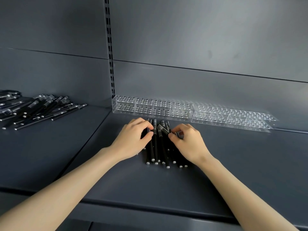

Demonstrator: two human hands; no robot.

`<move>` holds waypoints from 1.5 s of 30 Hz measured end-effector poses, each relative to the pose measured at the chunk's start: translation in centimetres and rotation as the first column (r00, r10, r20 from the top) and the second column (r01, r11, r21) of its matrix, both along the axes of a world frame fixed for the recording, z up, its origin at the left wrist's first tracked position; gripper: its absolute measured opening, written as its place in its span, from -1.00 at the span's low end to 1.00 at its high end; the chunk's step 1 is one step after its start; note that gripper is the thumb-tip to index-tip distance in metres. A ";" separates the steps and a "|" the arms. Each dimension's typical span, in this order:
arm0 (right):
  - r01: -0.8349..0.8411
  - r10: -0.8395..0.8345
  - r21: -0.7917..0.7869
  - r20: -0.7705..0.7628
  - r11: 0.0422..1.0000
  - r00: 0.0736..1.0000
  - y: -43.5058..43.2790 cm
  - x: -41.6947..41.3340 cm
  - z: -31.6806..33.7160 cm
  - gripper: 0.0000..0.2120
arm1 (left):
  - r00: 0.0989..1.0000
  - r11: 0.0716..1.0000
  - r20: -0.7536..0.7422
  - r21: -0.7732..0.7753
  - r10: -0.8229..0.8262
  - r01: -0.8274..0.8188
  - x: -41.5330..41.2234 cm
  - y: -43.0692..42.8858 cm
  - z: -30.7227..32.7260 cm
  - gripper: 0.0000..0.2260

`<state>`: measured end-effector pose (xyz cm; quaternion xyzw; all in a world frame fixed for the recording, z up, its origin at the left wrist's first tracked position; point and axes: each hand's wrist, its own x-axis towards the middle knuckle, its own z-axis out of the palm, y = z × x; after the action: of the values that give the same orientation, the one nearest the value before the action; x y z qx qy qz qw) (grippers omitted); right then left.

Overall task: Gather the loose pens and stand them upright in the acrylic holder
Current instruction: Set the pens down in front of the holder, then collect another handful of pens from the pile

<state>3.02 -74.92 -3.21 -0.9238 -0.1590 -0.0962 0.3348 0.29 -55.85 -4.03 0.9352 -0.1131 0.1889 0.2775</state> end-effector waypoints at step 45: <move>-0.362 0.407 -0.226 0.202 0.904 0.891 52.2 -5.5 3.8 -0.85 | 0.972 0.964 -0.006 0.128 0.235 -0.232 -10.3 52.6 3.4 -0.78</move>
<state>-2.53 -22.67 0.57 -0.8814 -0.3875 -0.1260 0.2391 -10.02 -3.27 -0.65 0.9596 -0.0110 0.2027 0.1946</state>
